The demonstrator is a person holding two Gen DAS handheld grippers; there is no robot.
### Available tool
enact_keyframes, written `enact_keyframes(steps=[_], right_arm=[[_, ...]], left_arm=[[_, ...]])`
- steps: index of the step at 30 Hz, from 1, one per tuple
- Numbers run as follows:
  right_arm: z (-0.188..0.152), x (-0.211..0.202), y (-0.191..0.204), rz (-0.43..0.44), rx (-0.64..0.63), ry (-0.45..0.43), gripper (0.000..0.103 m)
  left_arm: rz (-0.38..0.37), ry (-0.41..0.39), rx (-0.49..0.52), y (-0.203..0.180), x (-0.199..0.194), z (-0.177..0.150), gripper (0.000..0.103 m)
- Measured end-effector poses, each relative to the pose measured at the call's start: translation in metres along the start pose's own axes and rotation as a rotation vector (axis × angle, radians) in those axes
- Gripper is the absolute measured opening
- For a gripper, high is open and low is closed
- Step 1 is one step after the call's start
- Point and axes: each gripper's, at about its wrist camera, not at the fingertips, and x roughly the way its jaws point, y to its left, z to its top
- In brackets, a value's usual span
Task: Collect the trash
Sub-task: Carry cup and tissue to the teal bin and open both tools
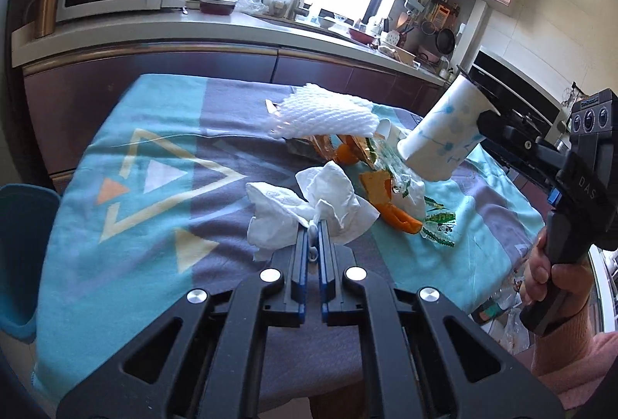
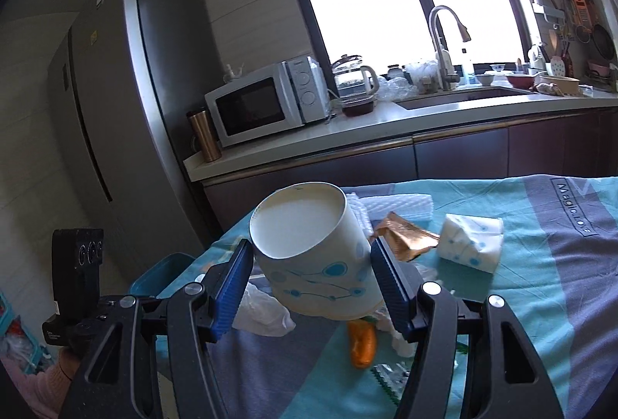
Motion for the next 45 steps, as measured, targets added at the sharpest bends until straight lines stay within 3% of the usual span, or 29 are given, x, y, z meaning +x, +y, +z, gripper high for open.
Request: enact_keyframes(steps=[4, 10, 19, 29, 37, 45], right_arm=[[0.003, 0.029, 0.039, 0.111, -0.044, 0.050, 0.061], [0.010, 0.084, 0.108, 0.290, -0.099, 0.127, 0.061], [0.008, 0.173, 0.208, 0.461, -0.179, 0.261, 0.061], [-0.021, 0.252, 0.271, 0.456, -0.243, 0.444, 0.061], [-0.039, 0.294, 0.286, 0.423, -0.249, 0.598, 0.062], [-0.037, 0.296, 0.274, 0.421, -0.208, 0.588, 0.066]], left_arm=[[0.077, -0.063, -0.051, 0.031, -0.039, -0.003, 0.005], [0.260, -0.152, -0.141, 0.095, -0.099, -0.009, 0.005], [0.478, -0.178, -0.290, 0.193, -0.146, -0.026, 0.005], [0.559, -0.093, -0.396, 0.259, -0.125, -0.047, 0.005], [0.576, -0.024, -0.450, 0.285, -0.096, -0.056, 0.008], [0.572, -0.014, -0.479, 0.288, -0.085, -0.056, 0.013]])
